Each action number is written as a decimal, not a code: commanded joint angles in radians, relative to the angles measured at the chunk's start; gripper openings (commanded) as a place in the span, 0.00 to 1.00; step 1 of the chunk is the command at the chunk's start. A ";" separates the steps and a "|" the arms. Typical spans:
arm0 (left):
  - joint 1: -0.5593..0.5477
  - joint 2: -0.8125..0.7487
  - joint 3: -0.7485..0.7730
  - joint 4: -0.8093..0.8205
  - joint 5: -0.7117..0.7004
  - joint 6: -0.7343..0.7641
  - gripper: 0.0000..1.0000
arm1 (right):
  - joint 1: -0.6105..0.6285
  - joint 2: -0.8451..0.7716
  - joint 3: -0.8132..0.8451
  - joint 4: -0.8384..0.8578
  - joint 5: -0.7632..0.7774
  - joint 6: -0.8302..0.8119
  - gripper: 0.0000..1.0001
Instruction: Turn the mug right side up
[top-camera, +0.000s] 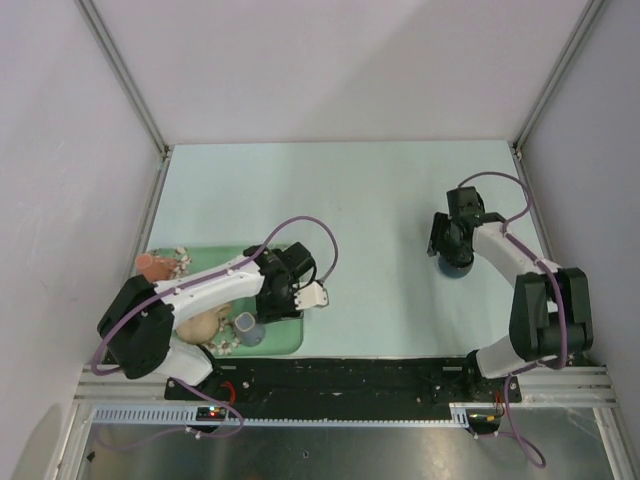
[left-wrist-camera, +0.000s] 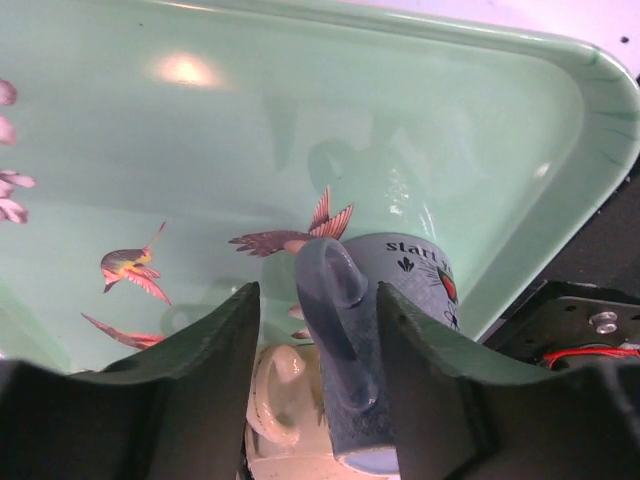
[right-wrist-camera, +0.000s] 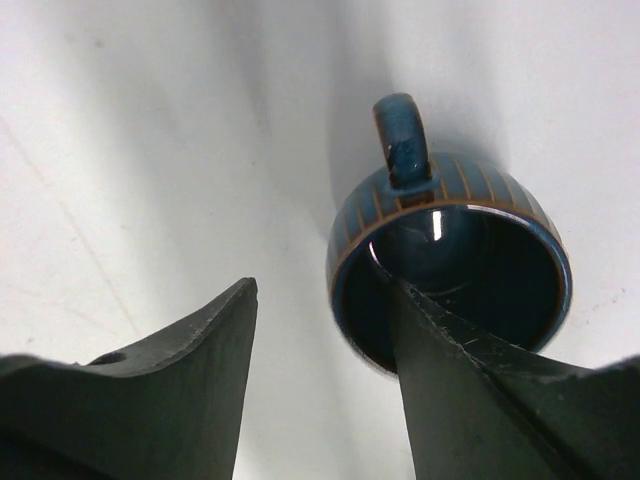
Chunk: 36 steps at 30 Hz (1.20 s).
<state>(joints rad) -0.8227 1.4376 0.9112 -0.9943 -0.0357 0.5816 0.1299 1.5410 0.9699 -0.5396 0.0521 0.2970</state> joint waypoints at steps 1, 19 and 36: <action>-0.006 -0.008 -0.017 0.040 -0.021 0.016 0.50 | 0.025 -0.110 0.008 -0.020 0.044 0.001 0.60; 0.117 -0.032 0.278 0.030 -0.046 -0.122 0.00 | 0.164 -0.416 0.074 -0.061 -0.098 -0.070 0.99; 0.436 0.017 1.083 0.033 0.678 -0.623 0.00 | 0.581 -0.287 0.088 0.950 -0.635 0.435 0.99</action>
<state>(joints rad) -0.3847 1.4418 1.9198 -0.9592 0.4431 0.0910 0.6815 1.2022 1.0088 0.0647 -0.4984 0.5316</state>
